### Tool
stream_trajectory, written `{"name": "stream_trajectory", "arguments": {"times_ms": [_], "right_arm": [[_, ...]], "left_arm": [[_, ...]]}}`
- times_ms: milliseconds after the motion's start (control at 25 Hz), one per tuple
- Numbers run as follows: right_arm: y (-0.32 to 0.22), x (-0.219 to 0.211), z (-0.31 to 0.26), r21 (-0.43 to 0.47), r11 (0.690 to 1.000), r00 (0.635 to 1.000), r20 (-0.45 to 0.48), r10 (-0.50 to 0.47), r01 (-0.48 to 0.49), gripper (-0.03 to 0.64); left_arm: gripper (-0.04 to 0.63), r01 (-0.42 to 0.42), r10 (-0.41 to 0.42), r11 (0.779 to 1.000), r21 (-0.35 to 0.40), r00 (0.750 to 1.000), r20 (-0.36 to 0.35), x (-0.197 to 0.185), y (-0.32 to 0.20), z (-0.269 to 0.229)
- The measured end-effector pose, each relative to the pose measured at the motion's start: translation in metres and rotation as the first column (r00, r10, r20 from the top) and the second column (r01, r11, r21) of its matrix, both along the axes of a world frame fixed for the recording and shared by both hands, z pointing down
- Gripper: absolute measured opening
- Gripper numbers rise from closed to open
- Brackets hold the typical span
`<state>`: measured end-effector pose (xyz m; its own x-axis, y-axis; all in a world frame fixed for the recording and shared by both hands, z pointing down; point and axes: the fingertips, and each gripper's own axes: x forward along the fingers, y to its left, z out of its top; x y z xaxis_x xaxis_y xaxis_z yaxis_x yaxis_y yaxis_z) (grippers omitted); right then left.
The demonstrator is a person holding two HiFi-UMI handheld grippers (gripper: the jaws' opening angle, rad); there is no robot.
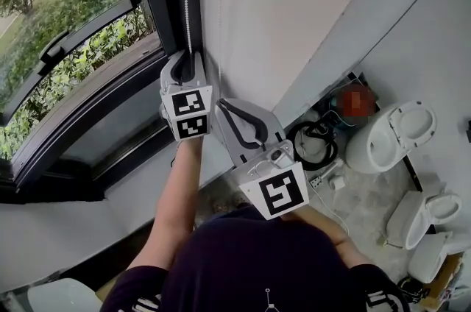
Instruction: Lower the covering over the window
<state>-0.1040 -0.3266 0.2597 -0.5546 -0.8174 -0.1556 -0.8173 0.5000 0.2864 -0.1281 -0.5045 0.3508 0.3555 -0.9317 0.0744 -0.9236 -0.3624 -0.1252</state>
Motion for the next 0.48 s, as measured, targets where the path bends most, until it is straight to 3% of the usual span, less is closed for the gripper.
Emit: {"name": "stream_trajectory", "arguments": {"times_ms": [80, 280, 480], "right_arm": [[0.003, 0.002, -0.001, 0.000, 1.000, 1.000, 0.002, -0.004, 0.004, 0.014], [0.007, 0.008, -0.009, 0.007, 0.999, 0.998, 0.052, -0.032, 0.031, 0.014], [0.017, 0.017, -0.018, 0.018, 0.997, 0.991, 0.107, -0.079, 0.077, 0.014]], "left_arm": [[0.014, -0.025, 0.025, 1.000, 0.003, 1.000, -0.006, -0.003, 0.006, -0.002], [0.012, -0.134, 0.134, 0.991, -0.006, 0.990, -0.054, -0.002, 0.037, -0.005], [0.012, -0.303, 0.302, 0.952, -0.041, 0.953, -0.034, 0.013, 0.095, 0.005]]}}
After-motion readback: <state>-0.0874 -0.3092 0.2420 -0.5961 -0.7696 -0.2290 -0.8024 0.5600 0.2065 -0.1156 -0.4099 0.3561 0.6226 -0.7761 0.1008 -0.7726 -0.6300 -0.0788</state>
